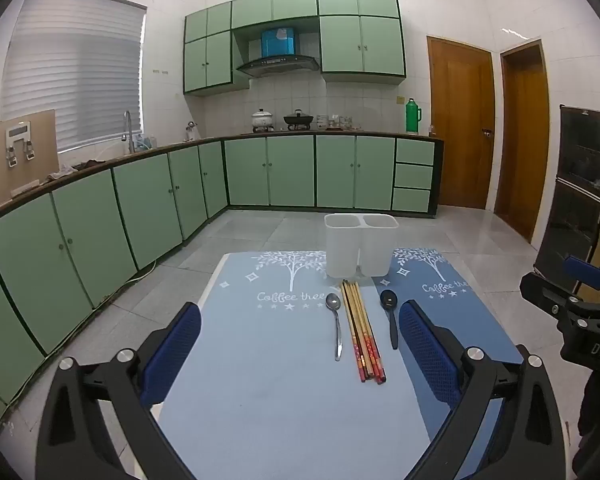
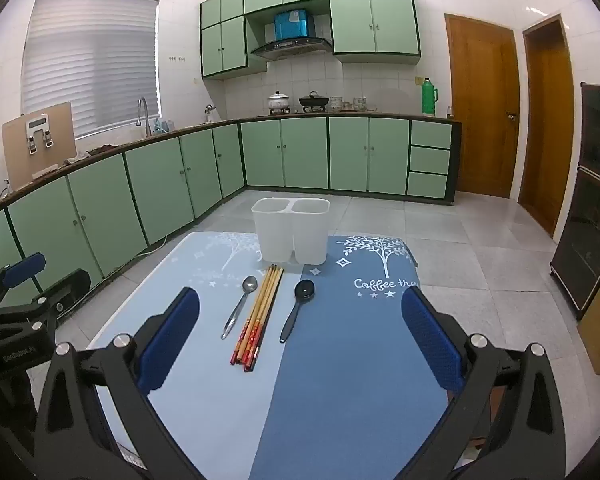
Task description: Organize utensils
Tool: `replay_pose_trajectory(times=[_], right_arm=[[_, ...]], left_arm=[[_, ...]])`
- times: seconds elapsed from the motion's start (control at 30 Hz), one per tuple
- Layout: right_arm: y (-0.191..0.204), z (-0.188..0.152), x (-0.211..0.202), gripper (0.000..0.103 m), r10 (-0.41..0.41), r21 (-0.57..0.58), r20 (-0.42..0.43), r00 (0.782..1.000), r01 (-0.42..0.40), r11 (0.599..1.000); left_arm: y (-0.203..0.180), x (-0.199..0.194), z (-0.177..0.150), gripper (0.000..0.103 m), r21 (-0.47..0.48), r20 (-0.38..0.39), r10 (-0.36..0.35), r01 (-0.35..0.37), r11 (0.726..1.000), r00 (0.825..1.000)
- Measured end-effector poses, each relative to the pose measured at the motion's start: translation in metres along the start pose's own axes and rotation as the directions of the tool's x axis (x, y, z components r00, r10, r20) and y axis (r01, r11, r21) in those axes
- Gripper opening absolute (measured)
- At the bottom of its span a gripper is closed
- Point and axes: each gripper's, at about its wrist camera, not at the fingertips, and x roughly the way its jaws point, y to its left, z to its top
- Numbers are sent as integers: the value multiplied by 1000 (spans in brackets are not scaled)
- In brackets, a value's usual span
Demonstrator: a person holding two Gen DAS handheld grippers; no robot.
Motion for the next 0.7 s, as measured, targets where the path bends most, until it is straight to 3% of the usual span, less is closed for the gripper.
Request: replay_pose_trajectory(times=[0.7], right_arm=[[0,-1,1,98,-2,4,-2,1000,2,1000]], left_arm=[[5,5,-2,97,-8,13,7,-7,1000,1000]])
